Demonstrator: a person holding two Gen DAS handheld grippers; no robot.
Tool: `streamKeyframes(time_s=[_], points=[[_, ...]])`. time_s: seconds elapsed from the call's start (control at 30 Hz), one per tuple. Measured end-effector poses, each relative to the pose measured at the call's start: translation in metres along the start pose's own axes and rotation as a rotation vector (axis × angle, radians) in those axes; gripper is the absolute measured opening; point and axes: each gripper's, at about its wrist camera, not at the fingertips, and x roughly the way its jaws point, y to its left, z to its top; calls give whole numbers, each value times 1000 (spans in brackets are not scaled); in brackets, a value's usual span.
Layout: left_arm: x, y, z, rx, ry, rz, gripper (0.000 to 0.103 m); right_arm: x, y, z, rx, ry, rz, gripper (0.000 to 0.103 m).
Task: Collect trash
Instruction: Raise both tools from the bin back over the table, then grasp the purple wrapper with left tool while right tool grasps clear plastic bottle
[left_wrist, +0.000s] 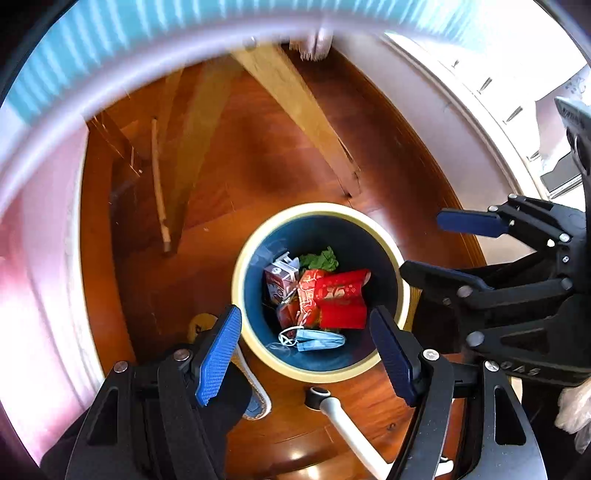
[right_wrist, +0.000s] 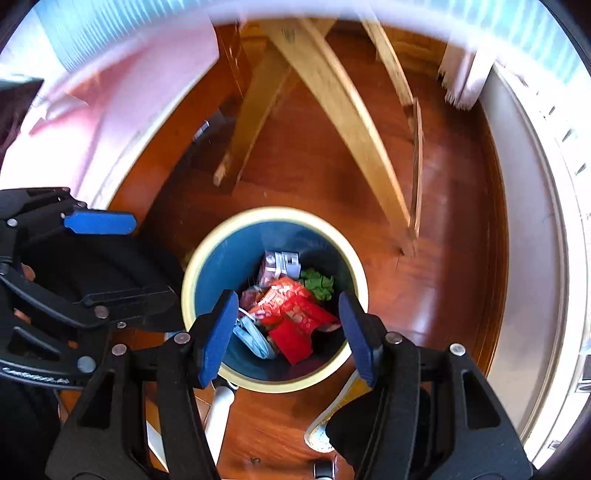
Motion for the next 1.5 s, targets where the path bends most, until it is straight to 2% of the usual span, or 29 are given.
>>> streamKeyframes(time_s=[0.1,0.3,0.47,0.57,0.7,0.8,0.97,1.13,1.23,1.5], points=[[-31,-2,-4,3,-22,-18,73,-28,-1,6,7,-18,42,57],[-113,-8,-16,76,-91,-32,73,-99,12,19,-107,-65,77,57],[-185,2,-7,49,-158,-6,73,-165,26,30,-181,-117,119,57],[-226,5,7,48,-214,62,73,-203,33,44,-215,-152,133,57],[-276,3,32,76,-284,136,73,-254,39,76,-246,-236,106,57],[-311,-3,54,114,-356,188,73,-290,40,109,-252,-310,60,57],[-356,2,107,138,-426,218,73,-329,35,178,-247,-392,-12,57],[-373,17,181,137,-451,260,73,-335,9,259,-160,-413,-29,57],[-370,33,223,122,-461,260,73,-324,-27,306,-73,-409,-20,57],[-329,98,337,52,-436,166,73,-228,-114,403,202,-359,90,57]])
